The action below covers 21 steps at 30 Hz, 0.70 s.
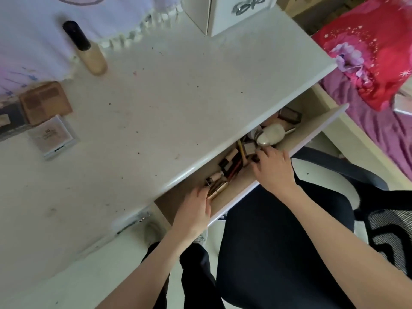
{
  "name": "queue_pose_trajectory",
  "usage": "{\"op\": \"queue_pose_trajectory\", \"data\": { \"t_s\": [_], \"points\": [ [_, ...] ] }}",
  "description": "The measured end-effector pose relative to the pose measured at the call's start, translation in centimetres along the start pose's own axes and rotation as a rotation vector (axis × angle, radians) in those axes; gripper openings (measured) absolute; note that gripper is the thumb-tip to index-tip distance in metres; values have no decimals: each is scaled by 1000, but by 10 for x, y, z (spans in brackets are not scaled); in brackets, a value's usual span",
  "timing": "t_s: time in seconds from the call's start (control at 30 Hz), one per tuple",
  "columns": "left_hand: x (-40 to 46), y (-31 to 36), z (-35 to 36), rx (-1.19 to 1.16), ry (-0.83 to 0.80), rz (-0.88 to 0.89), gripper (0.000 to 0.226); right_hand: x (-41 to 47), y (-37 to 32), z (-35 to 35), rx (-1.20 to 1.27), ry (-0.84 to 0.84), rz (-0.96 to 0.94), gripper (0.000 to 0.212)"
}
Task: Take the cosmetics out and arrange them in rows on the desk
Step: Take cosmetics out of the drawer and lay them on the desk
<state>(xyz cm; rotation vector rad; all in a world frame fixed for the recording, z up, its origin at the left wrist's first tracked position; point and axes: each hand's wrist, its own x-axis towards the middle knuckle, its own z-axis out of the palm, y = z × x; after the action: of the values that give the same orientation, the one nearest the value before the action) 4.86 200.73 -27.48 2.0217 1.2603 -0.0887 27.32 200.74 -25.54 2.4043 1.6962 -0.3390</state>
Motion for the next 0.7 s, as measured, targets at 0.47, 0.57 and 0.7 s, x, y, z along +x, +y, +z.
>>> {"op": "queue_pose_trajectory", "data": {
  "t_s": [0.47,0.57,0.7],
  "points": [
    [58,8,30,-146,-139,-301,44,101,29,19,218,-231,260,94],
    [63,8,34,-156,-151,-337,38,105,31,24,280,-231,291,104],
    [68,9,31,-163,-140,-353,37,108,27,24,222,-180,352,98]
  ]
}}
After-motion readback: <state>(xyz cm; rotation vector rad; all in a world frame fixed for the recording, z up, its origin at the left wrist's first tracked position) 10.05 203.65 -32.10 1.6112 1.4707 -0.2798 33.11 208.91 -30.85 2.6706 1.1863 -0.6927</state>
